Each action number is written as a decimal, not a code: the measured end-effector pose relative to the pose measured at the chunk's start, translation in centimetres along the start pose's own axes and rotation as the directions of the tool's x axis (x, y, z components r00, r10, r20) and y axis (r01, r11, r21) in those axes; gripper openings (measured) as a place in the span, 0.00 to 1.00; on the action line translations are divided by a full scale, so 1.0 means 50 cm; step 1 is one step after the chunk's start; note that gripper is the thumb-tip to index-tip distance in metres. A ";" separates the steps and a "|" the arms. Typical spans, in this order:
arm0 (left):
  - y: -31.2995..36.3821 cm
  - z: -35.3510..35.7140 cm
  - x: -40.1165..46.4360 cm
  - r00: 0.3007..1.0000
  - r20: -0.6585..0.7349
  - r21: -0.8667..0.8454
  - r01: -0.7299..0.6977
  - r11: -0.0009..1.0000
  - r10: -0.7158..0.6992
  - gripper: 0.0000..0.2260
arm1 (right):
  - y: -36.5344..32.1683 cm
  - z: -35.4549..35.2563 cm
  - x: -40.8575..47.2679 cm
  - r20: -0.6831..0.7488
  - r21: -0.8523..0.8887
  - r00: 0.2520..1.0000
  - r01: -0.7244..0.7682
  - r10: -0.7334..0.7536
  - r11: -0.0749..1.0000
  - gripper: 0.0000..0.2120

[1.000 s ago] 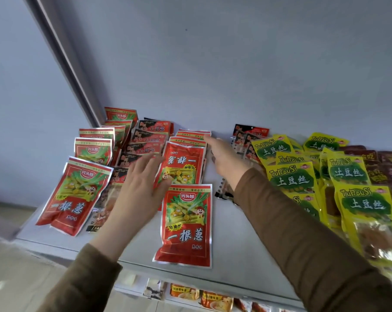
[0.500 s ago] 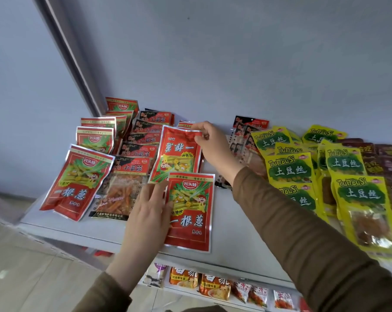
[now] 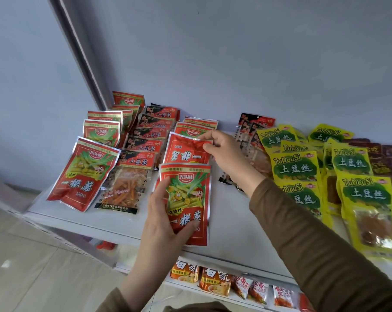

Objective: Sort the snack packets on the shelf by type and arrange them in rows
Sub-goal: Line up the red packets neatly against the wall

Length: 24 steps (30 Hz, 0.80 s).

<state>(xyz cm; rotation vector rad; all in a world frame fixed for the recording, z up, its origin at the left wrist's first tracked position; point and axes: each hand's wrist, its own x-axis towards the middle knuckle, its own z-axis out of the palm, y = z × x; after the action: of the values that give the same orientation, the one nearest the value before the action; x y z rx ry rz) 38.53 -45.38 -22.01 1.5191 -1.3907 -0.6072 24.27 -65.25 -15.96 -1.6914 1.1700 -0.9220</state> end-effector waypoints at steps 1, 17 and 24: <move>-0.003 -0.004 -0.002 1.000 -0.013 -0.015 -0.017 1.000 0.016 0.46 | -0.001 -0.001 -0.002 0.023 -0.001 1.000 -0.012 0.012 1.000 0.08; -0.014 -0.015 0.007 0.967 0.237 0.696 -0.236 0.678 0.092 0.32 | 0.004 0.026 -0.020 0.048 -0.242 0.990 -0.114 0.129 0.964 0.11; -0.016 -0.008 0.020 0.976 0.209 0.743 -0.201 0.638 0.064 0.32 | -0.006 0.033 -0.024 0.080 -0.321 0.991 -0.080 0.111 0.944 0.10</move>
<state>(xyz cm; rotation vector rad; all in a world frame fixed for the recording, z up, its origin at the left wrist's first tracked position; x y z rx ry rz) 39.47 -46.30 -22.28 2.0157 -2.0266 -0.0044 25.52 -63.68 -16.37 -1.8906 1.3769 -0.6069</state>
